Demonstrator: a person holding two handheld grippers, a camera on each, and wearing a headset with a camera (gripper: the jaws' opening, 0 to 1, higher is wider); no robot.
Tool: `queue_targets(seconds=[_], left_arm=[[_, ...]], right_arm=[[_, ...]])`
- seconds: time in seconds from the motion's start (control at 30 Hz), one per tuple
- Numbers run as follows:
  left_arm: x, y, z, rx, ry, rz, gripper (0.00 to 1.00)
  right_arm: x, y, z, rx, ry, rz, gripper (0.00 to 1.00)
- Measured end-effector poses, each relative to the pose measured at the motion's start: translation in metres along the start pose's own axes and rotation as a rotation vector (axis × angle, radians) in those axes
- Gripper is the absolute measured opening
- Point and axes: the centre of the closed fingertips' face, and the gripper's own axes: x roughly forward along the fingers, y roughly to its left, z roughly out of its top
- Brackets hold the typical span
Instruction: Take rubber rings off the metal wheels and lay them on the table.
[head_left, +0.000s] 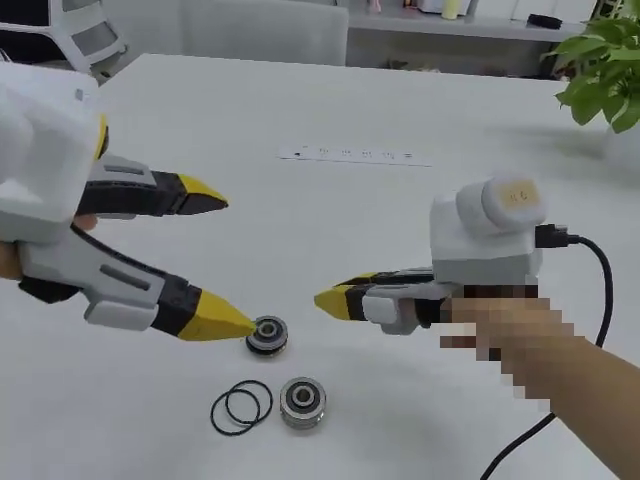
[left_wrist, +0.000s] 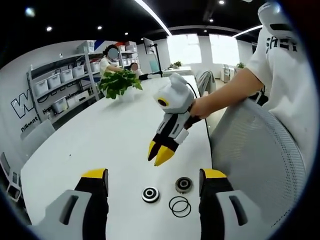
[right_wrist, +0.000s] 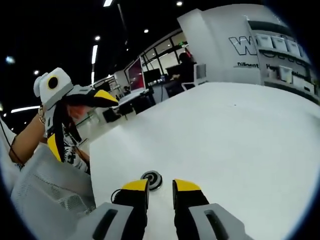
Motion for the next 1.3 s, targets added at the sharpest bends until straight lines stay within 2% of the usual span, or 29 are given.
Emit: queue_targets(seconds=[0.1, 0.17, 0.3, 0.4, 0.47, 0.57, 0.6, 0.73, 0.87, 1.03, 1.1, 1.3], left_arm=[[0.01, 0.006, -0.004, -0.007, 0.014, -0.005, 0.67], [0.02, 0.009, -0.012, 0.014, 0.05, -0.004, 0.66], [0.037, 0.009, -0.026, 0.005, 0.067, -0.037, 0.63], [0.046, 0.009, -0.037, 0.006, 0.086, -0.048, 0.57], [0.051, 0.011, -0.045, 0.0, 0.092, -0.046, 0.54], [0.058, 0.019, -0.052, -0.036, 0.049, 0.0, 0.53], [0.059, 0.02, -0.055, -0.043, 0.048, 0.008, 0.52], [0.063, 0.021, -0.071, -0.051, 0.055, 0.036, 0.42], [0.068, 0.018, -0.084, -0.057, 0.076, 0.037, 0.32], [0.072, 0.011, -0.091, -0.082, 0.085, 0.016, 0.17], [0.072, 0.009, -0.091, -0.109, 0.074, 0.014, 0.11], [0.075, 0.007, -0.099, -0.128, 0.101, 0.011, 0.11]], right_arm=[[0.001, -0.001, -0.009, -0.046, 0.034, 0.01, 0.17], [0.002, 0.003, -0.011, -0.085, 0.043, 0.026, 0.2], [0.005, 0.006, -0.021, -0.175, 0.086, 0.04, 0.26], [0.007, 0.006, -0.028, -0.201, 0.118, 0.041, 0.26], [0.008, 0.005, -0.031, -0.208, 0.128, 0.042, 0.27], [0.007, 0.002, -0.033, -0.205, 0.135, 0.038, 0.27], [0.007, 0.001, -0.033, -0.201, 0.133, 0.036, 0.27], [0.006, -0.004, -0.031, -0.184, 0.124, 0.024, 0.27], [0.006, -0.005, -0.032, -0.17, 0.12, 0.023, 0.27], [0.006, -0.005, -0.033, -0.164, 0.123, 0.024, 0.26], [0.007, -0.004, -0.033, -0.166, 0.123, 0.025, 0.26], [0.008, -0.002, -0.035, -0.17, 0.131, 0.032, 0.26]])
